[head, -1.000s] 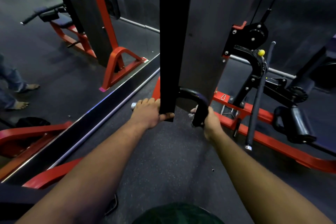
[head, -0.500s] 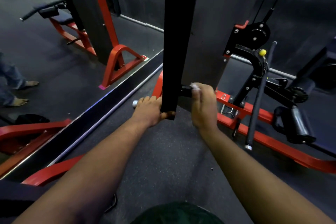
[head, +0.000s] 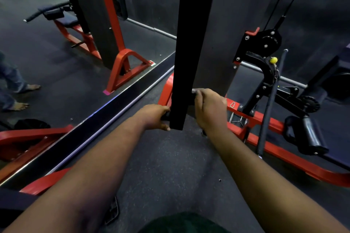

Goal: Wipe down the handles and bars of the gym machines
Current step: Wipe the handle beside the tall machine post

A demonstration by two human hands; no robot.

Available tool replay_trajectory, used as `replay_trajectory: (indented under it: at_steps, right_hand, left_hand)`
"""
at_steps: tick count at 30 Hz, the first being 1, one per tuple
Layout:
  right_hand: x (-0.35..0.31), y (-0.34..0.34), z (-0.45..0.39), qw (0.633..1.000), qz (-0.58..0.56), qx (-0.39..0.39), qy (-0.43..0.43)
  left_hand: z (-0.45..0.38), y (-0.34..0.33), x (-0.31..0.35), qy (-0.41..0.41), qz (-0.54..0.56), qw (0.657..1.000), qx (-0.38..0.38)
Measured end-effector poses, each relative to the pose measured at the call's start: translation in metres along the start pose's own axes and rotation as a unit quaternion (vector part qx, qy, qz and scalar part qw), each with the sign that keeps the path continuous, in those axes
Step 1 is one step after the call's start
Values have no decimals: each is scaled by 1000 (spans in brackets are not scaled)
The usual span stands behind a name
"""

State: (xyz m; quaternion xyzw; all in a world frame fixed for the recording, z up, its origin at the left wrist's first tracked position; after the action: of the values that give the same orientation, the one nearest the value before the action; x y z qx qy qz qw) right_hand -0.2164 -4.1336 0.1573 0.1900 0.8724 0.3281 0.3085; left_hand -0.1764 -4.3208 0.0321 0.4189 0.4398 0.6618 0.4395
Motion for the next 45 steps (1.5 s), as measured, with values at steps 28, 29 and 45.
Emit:
replay_trajectory:
  at_steps: [28, 29, 45]
  right_hand:
    - [47, 0, 37, 995, -104, -2, -2]
    - [33, -1, 29, 996, -89, -4, 20]
    - [7, -4, 7, 995, -80, -38, 49]
  left_hand:
    - [2, 6, 4, 3, 10, 998, 57]
    - [2, 7, 3, 5, 23, 998, 55]
    - [6, 3, 1, 26, 88, 994, 57]
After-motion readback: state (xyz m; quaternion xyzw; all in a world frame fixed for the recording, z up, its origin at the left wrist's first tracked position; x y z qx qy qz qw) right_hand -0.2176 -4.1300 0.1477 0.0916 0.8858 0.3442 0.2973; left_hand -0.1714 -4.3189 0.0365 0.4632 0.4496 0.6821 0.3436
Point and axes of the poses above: each hand's wrist, its own z-axis away from the middle knuckle, its own y-axis out of the back of the hand, x = y × z, the point moved 10 cm from there along -z, towards the middle knuckle, and after that the axes turned 9 degrees about y, right-handed, at the moved point
